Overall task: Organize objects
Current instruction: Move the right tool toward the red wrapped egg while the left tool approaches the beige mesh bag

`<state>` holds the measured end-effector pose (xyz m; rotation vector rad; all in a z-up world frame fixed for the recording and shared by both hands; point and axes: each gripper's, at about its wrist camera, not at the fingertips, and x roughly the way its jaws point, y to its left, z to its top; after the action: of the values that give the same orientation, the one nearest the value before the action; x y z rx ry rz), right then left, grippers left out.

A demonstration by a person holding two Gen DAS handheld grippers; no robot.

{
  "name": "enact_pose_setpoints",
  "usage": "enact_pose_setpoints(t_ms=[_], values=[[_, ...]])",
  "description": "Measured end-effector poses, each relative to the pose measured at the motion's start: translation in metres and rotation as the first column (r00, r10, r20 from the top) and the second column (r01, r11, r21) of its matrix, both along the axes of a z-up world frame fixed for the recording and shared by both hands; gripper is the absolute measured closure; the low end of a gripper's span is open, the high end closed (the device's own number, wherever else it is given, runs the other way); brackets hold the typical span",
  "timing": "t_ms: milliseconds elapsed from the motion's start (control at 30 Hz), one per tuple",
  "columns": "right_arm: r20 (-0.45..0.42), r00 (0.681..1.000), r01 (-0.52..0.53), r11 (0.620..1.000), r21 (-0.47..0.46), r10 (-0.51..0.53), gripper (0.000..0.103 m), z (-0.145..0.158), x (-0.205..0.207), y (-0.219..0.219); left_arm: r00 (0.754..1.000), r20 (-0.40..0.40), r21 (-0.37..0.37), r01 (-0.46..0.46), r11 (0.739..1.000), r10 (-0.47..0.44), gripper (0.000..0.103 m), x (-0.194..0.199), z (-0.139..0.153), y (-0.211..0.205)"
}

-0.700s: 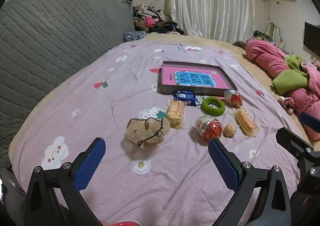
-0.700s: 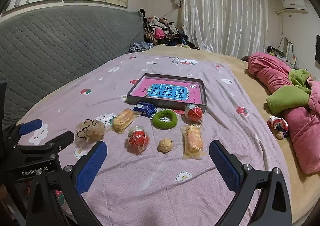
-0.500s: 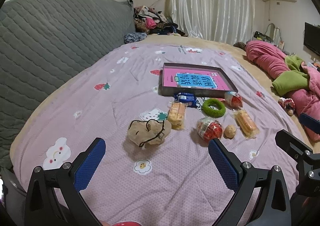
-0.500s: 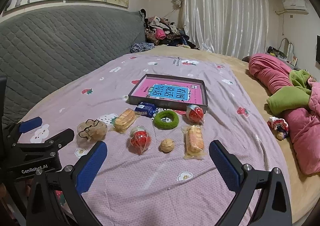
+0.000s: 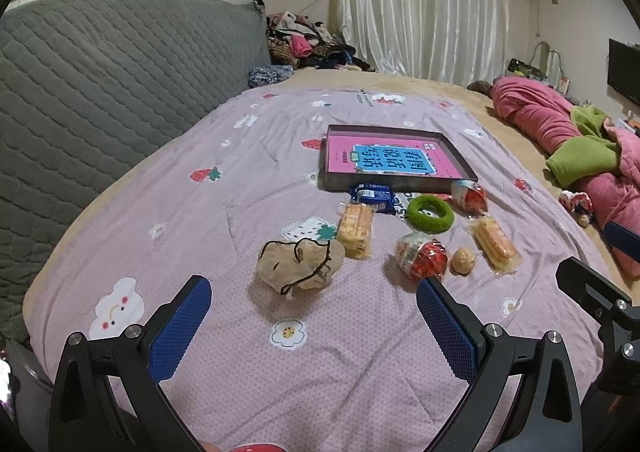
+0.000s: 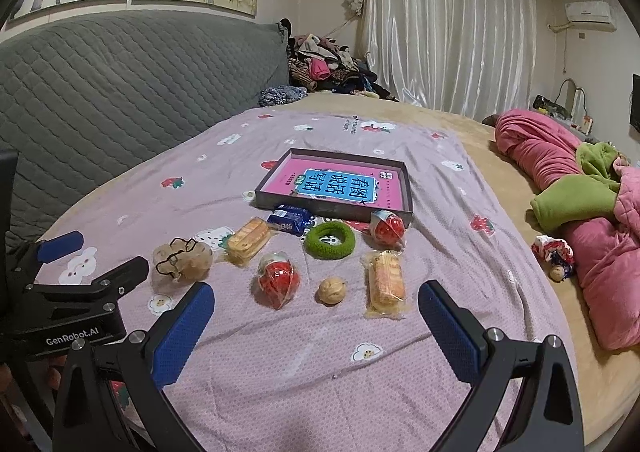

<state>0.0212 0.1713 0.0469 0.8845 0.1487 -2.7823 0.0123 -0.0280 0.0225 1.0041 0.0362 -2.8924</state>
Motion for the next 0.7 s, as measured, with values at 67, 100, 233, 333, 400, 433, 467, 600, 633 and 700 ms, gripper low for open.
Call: enact_pose_setpoints(t_ms=[67, 100, 233, 333, 400, 433, 467, 600, 633, 700], values=[[-0.002, 1.0, -0.004, 1.0, 0.0, 0.004, 0.0, 0.0, 0.0, 0.001, 1.0, 0.004, -0.004, 0.002, 1.0, -0.002, 0.001, -0.002, -0.001, 0.0], [0.0, 1.0, -0.007, 1.0, 0.002, 0.007, 0.0, 0.0, -0.001, 0.0, 1.0, 0.006, -0.005, 0.002, 1.0, -0.002, 0.001, -0.003, -0.001, 0.0], [0.001, 1.0, -0.014, 1.0, 0.001, 0.014, 0.0, -0.004, -0.004, -0.004, 1.0, 0.013, 0.009, 0.011, 1.0, -0.011, 0.001, -0.006, -0.003, -0.001], [0.01, 1.0, -0.019, 1.0, -0.007, 0.02, 0.0, -0.007, -0.009, -0.006, 1.0, 0.018, 0.006, 0.022, 1.0, -0.022, 0.001, -0.011, -0.005, -0.002], [0.012, 1.0, -0.014, 1.0, -0.012, 0.014, 0.0, -0.009, -0.013, -0.007, 1.0, 0.012, -0.009, 0.019, 1.0, -0.019, 0.001, -0.014, -0.006, -0.002], [0.014, 1.0, -0.014, 1.0, -0.018, 0.015, 0.0, -0.011, -0.015, -0.007, 1.0, 0.011, -0.01, 0.016, 1.0, -0.016, 0.001, -0.016, -0.007, -0.003], [0.019, 1.0, -0.016, 1.0, -0.022, 0.017, 0.0, -0.013, -0.017, -0.008, 1.0, 0.018, -0.002, 0.016, 1.0, -0.016, 0.001, -0.019, -0.009, -0.005], [0.045, 0.999, -0.025, 0.999, -0.027, 0.026, 0.0, -0.02, -0.028, -0.011, 0.999, 0.035, 0.001, 0.011, 1.0, -0.011, 0.001, -0.029, -0.016, -0.009], [0.051, 0.998, -0.027, 0.999, -0.027, 0.028, 0.0, -0.022, -0.031, -0.012, 0.999, 0.038, -0.002, 0.01, 1.0, -0.01, 0.001, -0.031, -0.018, -0.009], [0.063, 0.997, -0.037, 0.999, -0.029, 0.039, 0.0, -0.026, -0.036, -0.014, 0.999, 0.047, -0.004, 0.011, 1.0, -0.01, 0.001, -0.037, -0.022, -0.011]])
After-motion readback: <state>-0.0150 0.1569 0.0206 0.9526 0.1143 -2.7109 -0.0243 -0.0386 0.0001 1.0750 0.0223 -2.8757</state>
